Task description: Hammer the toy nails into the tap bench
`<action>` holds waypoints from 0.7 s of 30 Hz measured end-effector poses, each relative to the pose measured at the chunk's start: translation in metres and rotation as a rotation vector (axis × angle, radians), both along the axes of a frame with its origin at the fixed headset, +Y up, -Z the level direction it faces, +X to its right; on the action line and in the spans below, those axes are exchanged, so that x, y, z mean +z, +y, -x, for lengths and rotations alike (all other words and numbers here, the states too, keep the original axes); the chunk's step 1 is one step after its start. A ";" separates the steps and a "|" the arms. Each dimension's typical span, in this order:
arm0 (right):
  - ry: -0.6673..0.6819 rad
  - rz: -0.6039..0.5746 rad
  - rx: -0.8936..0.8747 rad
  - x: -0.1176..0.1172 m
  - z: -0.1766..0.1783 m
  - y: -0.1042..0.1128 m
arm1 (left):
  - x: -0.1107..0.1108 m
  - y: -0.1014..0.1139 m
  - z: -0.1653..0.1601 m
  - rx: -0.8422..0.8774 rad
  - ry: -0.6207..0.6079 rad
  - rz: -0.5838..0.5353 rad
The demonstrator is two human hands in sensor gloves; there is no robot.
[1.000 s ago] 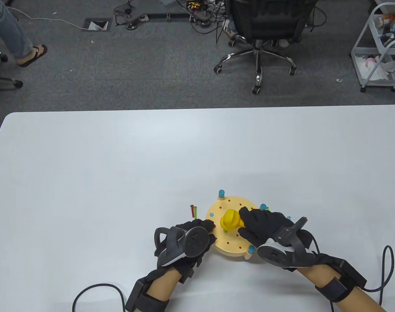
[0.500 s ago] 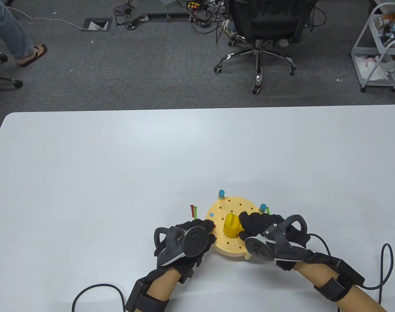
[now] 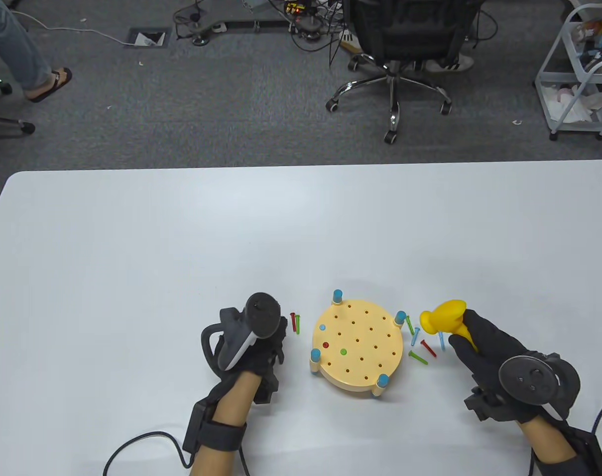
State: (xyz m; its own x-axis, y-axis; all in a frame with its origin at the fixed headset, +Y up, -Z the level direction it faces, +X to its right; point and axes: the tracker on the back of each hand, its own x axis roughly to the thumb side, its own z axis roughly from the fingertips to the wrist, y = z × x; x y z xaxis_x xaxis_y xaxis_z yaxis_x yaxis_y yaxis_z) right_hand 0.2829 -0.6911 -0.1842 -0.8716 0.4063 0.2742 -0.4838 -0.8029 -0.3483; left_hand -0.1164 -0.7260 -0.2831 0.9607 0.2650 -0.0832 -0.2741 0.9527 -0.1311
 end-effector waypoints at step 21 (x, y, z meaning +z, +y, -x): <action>0.039 0.012 0.063 0.001 0.009 -0.010 | -0.041 -0.039 -0.031 -0.188 0.125 0.139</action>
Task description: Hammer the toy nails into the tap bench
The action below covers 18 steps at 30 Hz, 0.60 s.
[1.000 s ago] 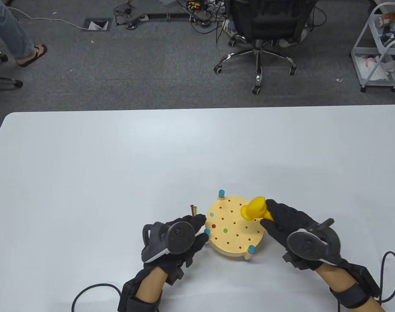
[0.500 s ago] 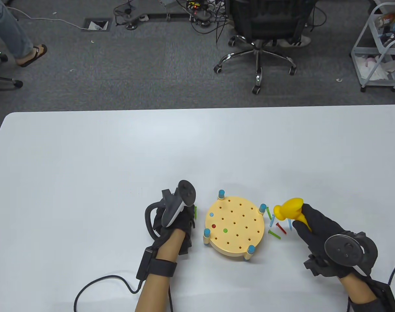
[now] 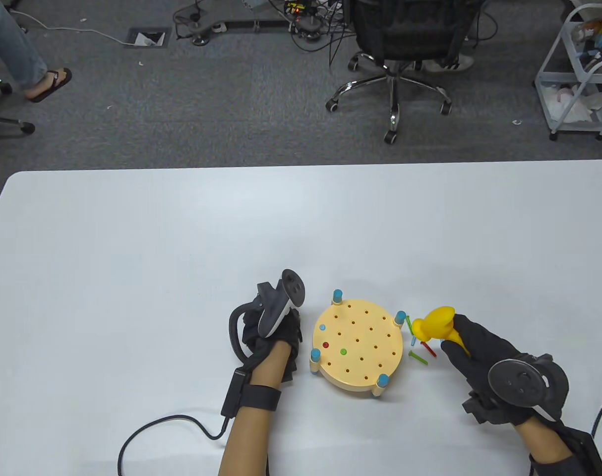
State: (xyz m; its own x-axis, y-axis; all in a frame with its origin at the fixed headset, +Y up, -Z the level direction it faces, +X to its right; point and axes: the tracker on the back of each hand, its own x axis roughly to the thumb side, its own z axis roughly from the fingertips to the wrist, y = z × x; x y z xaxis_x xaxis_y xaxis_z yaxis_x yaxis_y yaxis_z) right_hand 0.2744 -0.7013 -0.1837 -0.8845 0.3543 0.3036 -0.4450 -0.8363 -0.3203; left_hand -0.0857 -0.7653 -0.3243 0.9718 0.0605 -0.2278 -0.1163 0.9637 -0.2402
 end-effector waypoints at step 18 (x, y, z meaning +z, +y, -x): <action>0.003 0.016 0.009 -0.001 0.002 -0.002 | -0.007 0.002 -0.010 -0.003 0.071 0.078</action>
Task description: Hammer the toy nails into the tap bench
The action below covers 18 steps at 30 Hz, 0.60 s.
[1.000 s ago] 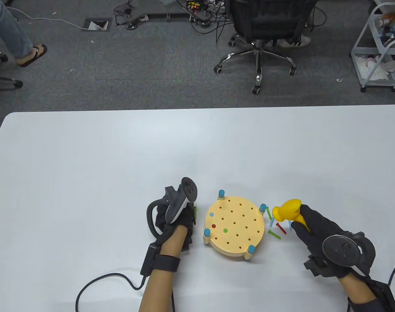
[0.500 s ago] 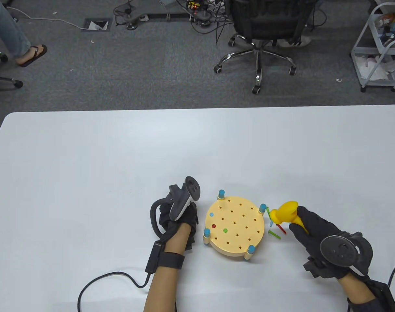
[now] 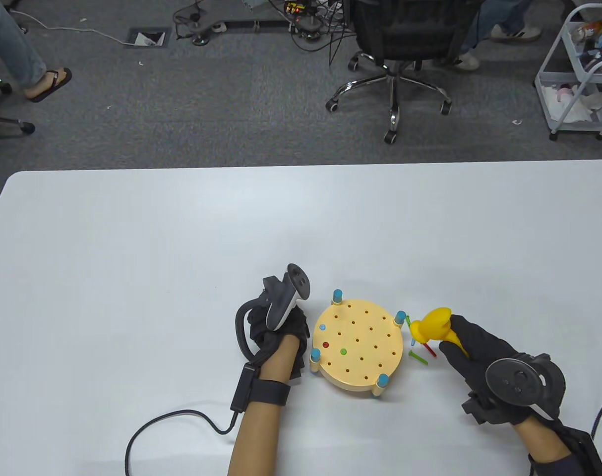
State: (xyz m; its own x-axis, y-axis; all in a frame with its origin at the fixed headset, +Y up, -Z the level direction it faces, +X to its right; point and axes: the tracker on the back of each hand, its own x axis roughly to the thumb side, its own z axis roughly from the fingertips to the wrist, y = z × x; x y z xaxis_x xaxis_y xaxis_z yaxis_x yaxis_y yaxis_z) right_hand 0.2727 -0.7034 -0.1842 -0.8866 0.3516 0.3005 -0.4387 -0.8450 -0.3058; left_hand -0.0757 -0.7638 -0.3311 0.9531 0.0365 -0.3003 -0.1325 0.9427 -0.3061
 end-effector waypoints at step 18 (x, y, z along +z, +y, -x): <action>0.010 0.016 -0.001 -0.001 0.001 -0.002 | -0.001 0.000 0.000 -0.008 0.048 0.006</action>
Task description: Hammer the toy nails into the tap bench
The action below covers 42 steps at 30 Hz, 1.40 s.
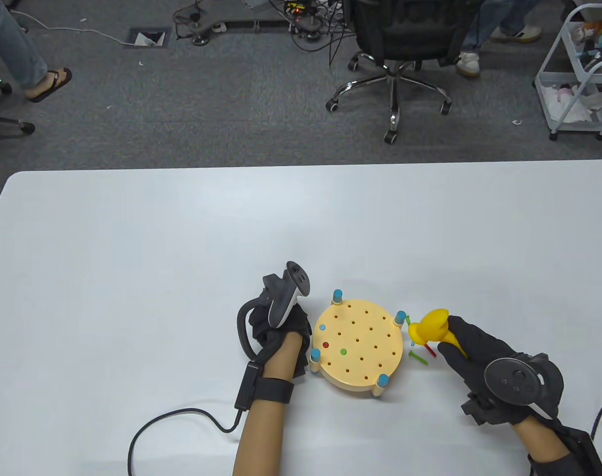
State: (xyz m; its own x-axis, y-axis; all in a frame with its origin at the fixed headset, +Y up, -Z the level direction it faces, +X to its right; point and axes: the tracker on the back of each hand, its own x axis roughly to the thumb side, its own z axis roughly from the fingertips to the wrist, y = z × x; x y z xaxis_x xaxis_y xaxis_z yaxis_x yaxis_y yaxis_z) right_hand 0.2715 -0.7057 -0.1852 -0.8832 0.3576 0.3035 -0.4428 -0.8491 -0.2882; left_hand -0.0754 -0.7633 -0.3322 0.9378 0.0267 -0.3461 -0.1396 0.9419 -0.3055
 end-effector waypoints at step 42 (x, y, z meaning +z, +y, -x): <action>0.026 0.015 -0.023 0.000 0.001 -0.004 | 0.085 0.096 -0.030 0.250 -0.701 -0.445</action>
State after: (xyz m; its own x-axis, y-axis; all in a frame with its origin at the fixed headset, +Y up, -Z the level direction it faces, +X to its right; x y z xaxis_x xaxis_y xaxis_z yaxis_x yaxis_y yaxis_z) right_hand 0.2709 -0.7094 -0.1850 -0.8667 0.3824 0.3204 -0.4693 -0.8428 -0.2636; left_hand -0.0458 -0.6670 -0.2467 0.8793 0.2562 0.4014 -0.2761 0.9611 -0.0086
